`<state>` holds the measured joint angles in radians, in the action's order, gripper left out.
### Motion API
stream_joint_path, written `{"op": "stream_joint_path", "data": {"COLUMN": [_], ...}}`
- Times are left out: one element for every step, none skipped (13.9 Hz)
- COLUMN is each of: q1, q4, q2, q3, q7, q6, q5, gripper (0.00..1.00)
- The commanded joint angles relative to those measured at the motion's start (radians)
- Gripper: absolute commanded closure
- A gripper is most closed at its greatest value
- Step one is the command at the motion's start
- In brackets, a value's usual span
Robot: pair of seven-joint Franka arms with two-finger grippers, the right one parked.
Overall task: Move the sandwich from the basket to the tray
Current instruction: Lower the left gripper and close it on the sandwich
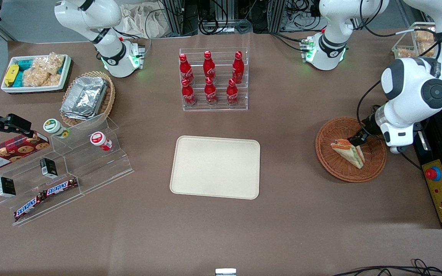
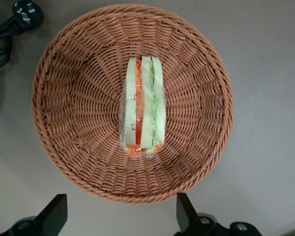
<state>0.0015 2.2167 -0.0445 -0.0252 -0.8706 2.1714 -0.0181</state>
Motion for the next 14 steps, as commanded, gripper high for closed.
{"op": "stream_joint_path", "data": {"q1": [0.002, 0.002, 0.002, 0.002, 0.002, 0.003, 0.003, 0.003, 0.003, 0.003, 0.002, 0.002, 0.002, 0.003], "q4": [0.006, 0.008, 0.011, 0.014, 0.024, 0.032, 0.044, 0.050, 0.057, 0.060, 0.061, 0.063, 0.063, 0.063], "q2": [-0.031, -0.043, -0.052, -0.061, -0.070, -0.078, -0.089, -0.097, -0.104, -0.113, -0.124, -0.136, -0.149, -0.159], "q3": [-0.001, -0.001, 0.001, 0.001, 0.001, 0.001, 0.004, 0.014, 0.020, 0.022, 0.027, 0.031, 0.036, 0.036], "q7": [-0.022, -0.022, -0.022, -0.022, -0.022, -0.022, -0.022, -0.022, -0.022, -0.022, -0.022, -0.022, -0.022, -0.022], "q6": [0.045, 0.054, 0.060, 0.074, 0.090, 0.111, 0.137, 0.155, 0.171, 0.183, 0.197, 0.218, 0.231, 0.243], "q5": [0.020, 0.021, 0.023, 0.035, 0.043, 0.044, 0.046, 0.049, 0.059, 0.066, 0.066, 0.066, 0.066, 0.066], "gripper": [0.00, 0.00, 0.00, 0.00, 0.00, 0.00, 0.00, 0.00, 0.00, 0.00, 0.00, 0.00, 0.00, 0.00]}}
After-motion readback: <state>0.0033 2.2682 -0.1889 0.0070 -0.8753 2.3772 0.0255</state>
